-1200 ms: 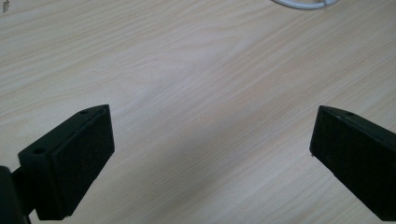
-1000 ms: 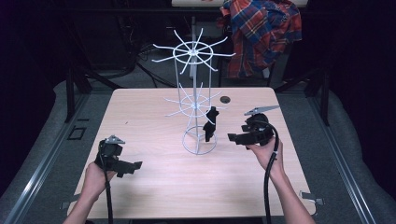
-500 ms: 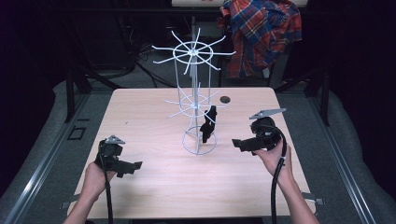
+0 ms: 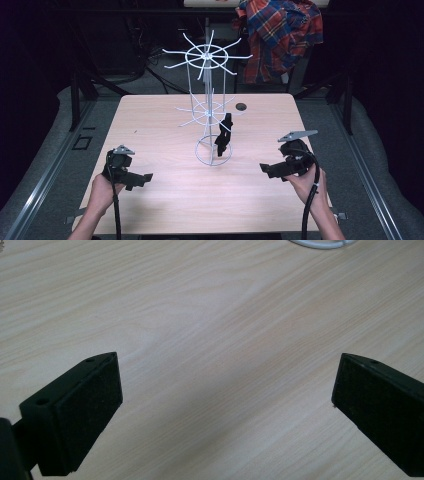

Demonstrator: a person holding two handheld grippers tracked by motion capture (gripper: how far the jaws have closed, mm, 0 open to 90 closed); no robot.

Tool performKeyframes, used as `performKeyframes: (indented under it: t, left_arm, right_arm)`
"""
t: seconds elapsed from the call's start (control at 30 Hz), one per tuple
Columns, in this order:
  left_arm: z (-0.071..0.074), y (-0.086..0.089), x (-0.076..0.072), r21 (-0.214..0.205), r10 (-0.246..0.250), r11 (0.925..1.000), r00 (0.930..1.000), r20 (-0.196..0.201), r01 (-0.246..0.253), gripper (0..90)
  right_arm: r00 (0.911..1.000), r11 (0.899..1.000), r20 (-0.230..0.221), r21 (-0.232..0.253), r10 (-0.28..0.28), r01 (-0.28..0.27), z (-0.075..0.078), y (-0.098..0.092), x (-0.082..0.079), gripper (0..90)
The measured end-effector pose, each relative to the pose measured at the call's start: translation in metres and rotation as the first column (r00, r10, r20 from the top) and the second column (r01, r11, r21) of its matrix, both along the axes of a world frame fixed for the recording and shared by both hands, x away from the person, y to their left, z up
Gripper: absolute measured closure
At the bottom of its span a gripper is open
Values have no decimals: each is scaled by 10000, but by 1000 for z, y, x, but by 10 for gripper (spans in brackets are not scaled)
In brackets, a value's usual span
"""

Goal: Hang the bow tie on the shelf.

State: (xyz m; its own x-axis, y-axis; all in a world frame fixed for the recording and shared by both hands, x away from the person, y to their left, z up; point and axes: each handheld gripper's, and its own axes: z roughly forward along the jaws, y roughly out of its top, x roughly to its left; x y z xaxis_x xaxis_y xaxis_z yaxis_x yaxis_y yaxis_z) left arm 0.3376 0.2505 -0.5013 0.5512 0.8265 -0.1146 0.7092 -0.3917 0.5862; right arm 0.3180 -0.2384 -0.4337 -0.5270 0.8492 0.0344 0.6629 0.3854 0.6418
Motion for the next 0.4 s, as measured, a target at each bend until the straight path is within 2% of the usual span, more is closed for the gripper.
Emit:
performKeyframes:
  t: [0.23, 0.4]
  left_arm:
    - [-1, -1, 0, -2, -44, 10000, 10000, -60, 44, 0]
    - [-1, -2, 1, 24, -111, 9999, 9999, -64, 112, 0]
  right_arm:
    - [9990, 9978, -431, -660, 69, -98, -22, -3, -13, 0]
    - [9978, 9941, -601, -1031, 283, -344, -37, 0, -10, 0]
